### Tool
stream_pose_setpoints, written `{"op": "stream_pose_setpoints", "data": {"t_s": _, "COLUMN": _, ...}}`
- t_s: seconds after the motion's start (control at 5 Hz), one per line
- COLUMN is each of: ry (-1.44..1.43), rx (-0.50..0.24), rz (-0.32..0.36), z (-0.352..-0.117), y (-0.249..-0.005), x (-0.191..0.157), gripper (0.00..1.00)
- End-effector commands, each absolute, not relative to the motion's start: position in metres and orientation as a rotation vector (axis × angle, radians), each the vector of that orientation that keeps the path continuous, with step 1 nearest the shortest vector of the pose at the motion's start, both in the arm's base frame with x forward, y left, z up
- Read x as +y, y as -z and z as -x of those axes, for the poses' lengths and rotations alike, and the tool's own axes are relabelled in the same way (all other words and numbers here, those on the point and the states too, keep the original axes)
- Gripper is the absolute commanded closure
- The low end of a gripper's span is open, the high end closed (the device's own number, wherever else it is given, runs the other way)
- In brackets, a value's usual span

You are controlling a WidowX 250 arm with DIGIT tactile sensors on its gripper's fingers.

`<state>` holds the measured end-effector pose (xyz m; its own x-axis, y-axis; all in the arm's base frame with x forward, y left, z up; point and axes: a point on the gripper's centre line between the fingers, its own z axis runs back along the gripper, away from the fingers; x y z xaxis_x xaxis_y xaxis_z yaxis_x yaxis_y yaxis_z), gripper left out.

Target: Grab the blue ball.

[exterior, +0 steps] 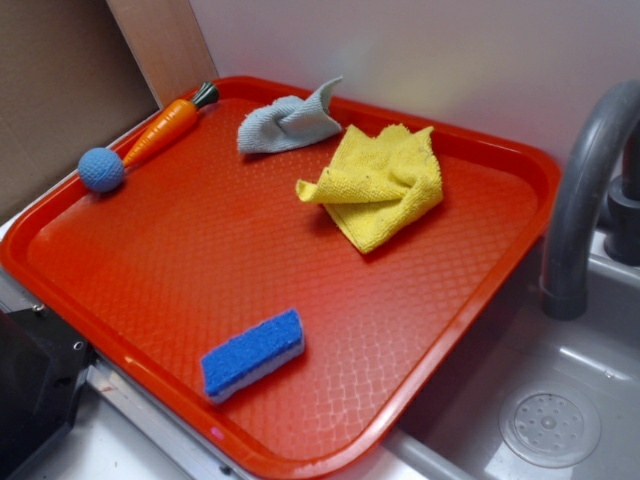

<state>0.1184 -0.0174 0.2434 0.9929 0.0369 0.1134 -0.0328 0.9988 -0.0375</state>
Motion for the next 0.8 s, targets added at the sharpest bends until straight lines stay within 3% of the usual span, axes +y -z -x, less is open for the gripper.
{"op": "stream_pose_setpoints", "data": {"t_s": 0.0, "ry": -0.035, "rx": -0.114, "rz": 0.036, "z": -0.118, "y": -0.243, "x": -0.017, "gripper": 0.00}}
{"op": "stream_pose_setpoints", "data": {"t_s": 0.2, "ry": -0.044, "rx": -0.151, "rz": -0.083, "z": -0.160, "y": -0.204, "x": 0.003, "gripper": 0.00}}
{"op": "stream_pose_setpoints", "data": {"t_s": 0.4, "ry": 0.208, "rx": -0.203, "rz": -0.126, "z": -0.193, "y": -0.168, "x": 0.019, "gripper": 0.00}}
{"op": "stream_pose_setpoints", "data": {"t_s": 0.6, "ry": 0.269, "rx": -0.125, "rz": -0.222, "z": -0.201, "y": -0.126, "x": 0.054, "gripper": 0.00}}
